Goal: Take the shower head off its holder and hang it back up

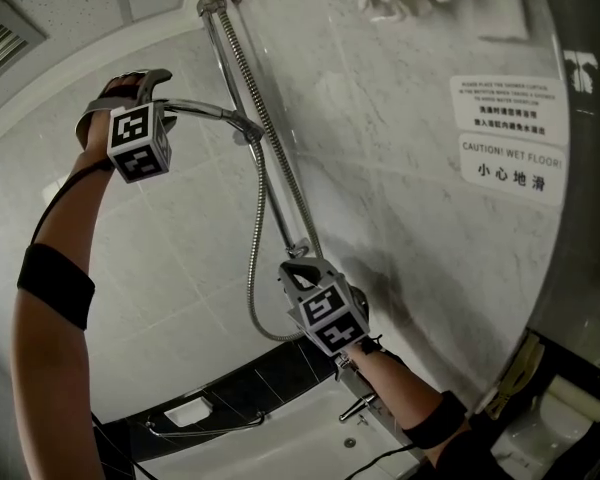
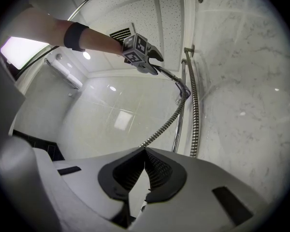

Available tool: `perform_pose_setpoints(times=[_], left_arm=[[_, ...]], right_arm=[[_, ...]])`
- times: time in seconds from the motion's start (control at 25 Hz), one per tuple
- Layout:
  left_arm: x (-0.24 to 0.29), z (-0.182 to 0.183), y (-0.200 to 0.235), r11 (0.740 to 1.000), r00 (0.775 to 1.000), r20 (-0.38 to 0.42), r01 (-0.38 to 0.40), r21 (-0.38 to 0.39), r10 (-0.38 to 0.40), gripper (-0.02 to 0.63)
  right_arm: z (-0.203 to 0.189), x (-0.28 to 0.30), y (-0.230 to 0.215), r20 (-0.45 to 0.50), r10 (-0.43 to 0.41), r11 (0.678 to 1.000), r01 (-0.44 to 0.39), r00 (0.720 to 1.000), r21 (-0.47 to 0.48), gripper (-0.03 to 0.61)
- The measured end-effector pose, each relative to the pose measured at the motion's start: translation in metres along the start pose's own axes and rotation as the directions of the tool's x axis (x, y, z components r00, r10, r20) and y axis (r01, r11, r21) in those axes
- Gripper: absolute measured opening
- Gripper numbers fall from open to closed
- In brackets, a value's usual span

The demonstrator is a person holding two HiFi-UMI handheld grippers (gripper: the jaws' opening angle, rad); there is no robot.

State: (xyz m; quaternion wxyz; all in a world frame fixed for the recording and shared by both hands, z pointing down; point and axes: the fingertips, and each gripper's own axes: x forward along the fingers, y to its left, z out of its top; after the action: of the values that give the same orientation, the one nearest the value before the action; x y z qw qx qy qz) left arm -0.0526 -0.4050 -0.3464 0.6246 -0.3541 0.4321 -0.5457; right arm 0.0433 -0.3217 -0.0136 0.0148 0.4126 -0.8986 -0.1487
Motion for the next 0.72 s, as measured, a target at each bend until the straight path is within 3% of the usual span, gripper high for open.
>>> perform_pose_setpoints(times=[0.44, 0.72], left_arm=[[-0.027, 0.003, -0.011, 1.000, 0.999, 0.038, 0.013, -0.012, -0.012, 0.357], [-0.080, -0.003, -0.021, 0.995, 0.997, 0.081, -0.011, -0.096, 0.019, 0.345]], right_arm=[[0.000, -0.004, 0.014, -0.005, 0.009, 1.000, -0.009, 1.000, 0.006, 0.019], [-0.021, -0.007, 0.026, -0.031, 0.008, 0.999, -0.007, 0.999, 0.032, 0.020]])
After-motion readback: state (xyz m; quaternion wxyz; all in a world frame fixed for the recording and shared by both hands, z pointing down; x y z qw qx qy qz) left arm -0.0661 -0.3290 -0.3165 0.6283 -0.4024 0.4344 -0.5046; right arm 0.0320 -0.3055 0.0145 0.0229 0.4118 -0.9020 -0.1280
